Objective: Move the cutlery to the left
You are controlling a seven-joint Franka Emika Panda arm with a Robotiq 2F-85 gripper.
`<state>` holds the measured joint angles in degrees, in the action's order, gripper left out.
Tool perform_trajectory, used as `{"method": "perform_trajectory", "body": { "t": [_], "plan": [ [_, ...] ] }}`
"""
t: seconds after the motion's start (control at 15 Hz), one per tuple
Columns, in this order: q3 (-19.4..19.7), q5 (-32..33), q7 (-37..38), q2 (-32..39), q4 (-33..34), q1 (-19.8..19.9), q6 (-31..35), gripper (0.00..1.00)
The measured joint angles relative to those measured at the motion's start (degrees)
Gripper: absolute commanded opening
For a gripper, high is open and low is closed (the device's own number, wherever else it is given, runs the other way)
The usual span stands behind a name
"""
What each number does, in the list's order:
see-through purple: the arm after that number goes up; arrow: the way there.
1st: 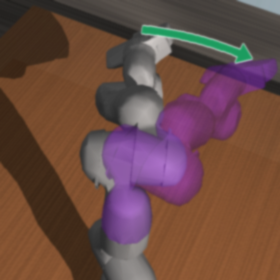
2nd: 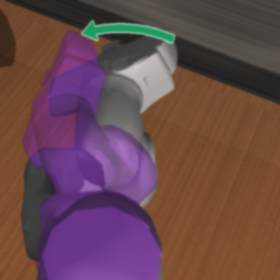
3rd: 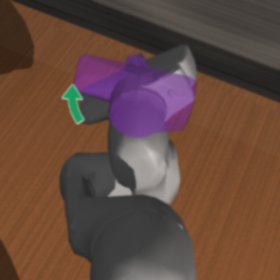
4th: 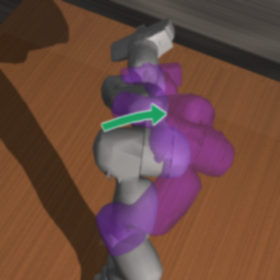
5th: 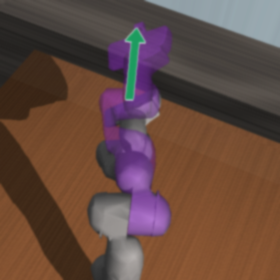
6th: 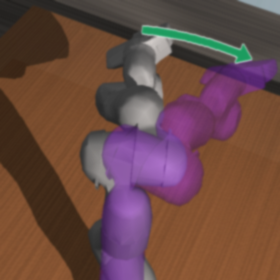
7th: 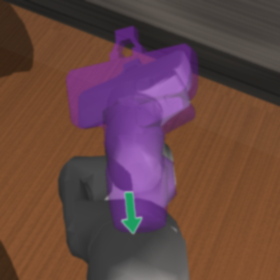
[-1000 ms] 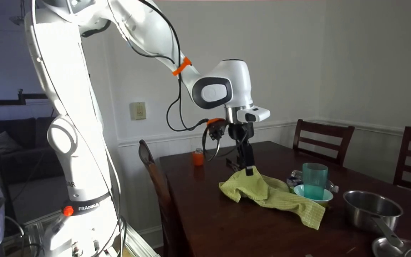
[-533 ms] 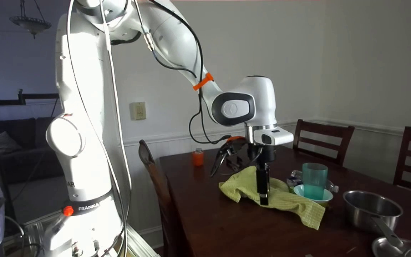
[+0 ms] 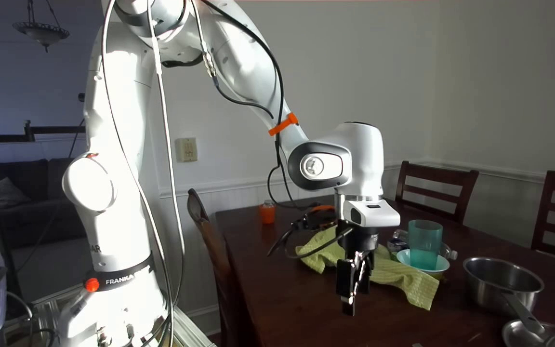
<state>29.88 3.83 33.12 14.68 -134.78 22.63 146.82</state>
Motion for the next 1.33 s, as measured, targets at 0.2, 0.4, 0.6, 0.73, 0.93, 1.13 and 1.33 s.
{"method": "perform_trajectory", "body": {
  "t": [0.2, 0.4, 0.6, 0.73, 0.93, 1.13, 1.33],
  "plan": [
    [0.2, 0.0, 1.3, 0.3, 0.2, -0.3, -0.1, 1.00],
    [1.8, -1.2, 4.8, 3.7, 2.2, 0.1, 0.0, 1.00],
    [3.3, -4.1, 7.9, 9.0, 5.3, 0.8, 0.1, 1.00],
    [3.5, -6.5, 9.2, 12.6, 7.3, 1.3, 0.1, 1.00],
    [2.7, -9.9, 9.0, 17.6, 10.6, 3.0, 0.9, 1.00],
    [1.5, -12.4, 8.3, 21.6, 14.2, 5.4, 1.2, 1.00],
    [0.5, -14.2, 8.1, 24.3, 16.5, 6.7, 1.2, 1.00]
  ]
}}
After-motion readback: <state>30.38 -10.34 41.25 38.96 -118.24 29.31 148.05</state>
